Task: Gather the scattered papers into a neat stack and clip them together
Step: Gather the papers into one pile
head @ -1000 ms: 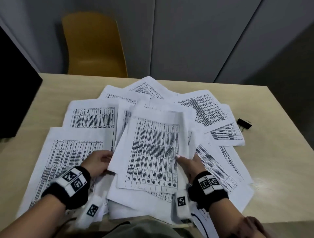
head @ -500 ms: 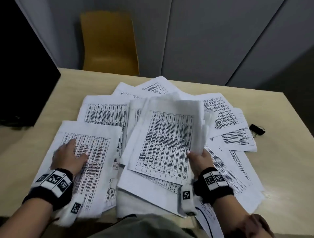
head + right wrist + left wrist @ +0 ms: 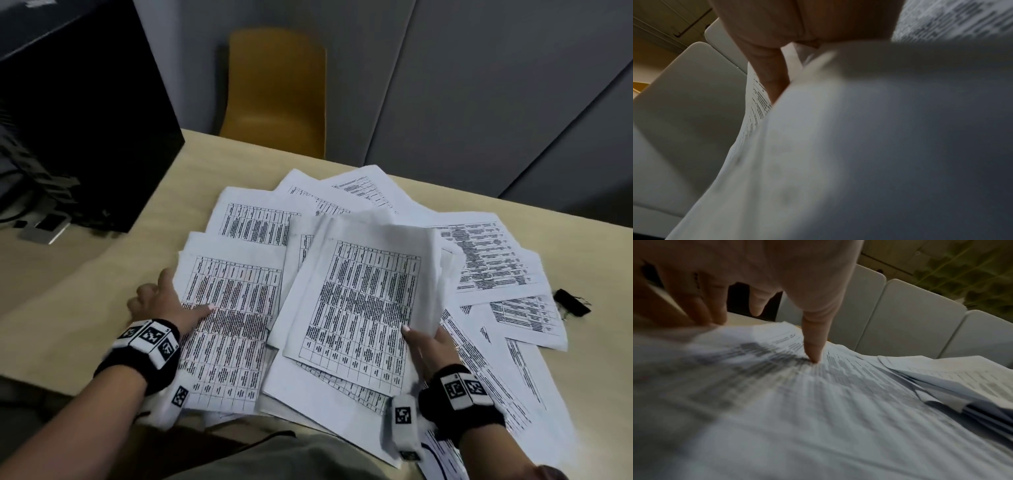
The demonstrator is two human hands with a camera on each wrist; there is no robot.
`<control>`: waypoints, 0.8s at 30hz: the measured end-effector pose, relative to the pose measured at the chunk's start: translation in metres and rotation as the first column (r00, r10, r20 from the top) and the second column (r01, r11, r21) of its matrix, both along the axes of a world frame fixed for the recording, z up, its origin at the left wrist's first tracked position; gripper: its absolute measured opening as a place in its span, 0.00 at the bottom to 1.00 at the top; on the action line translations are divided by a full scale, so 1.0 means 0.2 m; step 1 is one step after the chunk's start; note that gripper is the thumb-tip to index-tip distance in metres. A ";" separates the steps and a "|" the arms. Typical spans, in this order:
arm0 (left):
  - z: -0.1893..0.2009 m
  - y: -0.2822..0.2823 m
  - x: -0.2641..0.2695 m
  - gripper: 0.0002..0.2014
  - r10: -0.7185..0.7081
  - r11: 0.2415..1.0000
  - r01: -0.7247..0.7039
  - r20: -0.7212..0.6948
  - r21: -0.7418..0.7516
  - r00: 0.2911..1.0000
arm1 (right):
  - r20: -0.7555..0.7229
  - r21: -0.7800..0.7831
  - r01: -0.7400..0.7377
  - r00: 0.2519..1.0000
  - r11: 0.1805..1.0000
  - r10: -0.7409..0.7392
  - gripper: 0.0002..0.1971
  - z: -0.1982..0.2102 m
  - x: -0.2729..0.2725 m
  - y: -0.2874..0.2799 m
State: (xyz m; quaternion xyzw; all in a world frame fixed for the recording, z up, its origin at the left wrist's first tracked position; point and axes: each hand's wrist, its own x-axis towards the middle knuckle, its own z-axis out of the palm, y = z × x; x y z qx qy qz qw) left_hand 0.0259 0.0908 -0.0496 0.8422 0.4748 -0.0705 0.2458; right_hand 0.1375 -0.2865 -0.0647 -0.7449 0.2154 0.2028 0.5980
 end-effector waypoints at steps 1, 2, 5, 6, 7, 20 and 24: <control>0.00 0.00 0.00 0.45 0.000 0.999 0.001 0.031 -0.041 1.000 | 0.008 -0.026 -0.004 1.000 1.000 0.004 0.07 -0.01 0.00 0.00; 0.01 -0.01 0.01 0.45 0.000 0.997 0.005 0.055 -0.078 0.998 | 0.010 -0.033 -0.006 1.000 0.999 0.006 0.06 -0.01 0.00 -0.01; 0.00 -0.05 0.05 0.42 0.055 0.983 -0.032 0.119 -0.181 0.991 | 0.004 -0.034 -0.013 1.000 0.999 0.013 0.07 -0.02 0.00 -0.01; 0.00 -0.07 0.06 0.38 0.072 0.975 -0.039 0.148 -0.217 0.986 | 0.003 -0.032 -0.013 1.000 0.999 0.013 0.07 -0.03 0.00 -0.01; 0.00 -0.08 0.06 0.33 0.077 0.970 -0.035 0.171 -0.239 0.982 | 0.001 -0.025 -0.007 1.000 1.000 0.007 0.09 -0.03 0.00 -0.01; -0.02 -0.15 0.14 0.18 0.086 0.867 0.065 0.278 -0.494 0.957 | 0.024 0.005 -0.001 1.000 1.000 0.001 0.15 -0.03 0.01 -0.01; 0.05 -0.14 0.13 0.14 0.107 0.929 0.044 0.380 -0.368 0.919 | 0.027 -0.008 -0.022 0.999 1.000 0.022 0.11 -0.02 0.00 -0.02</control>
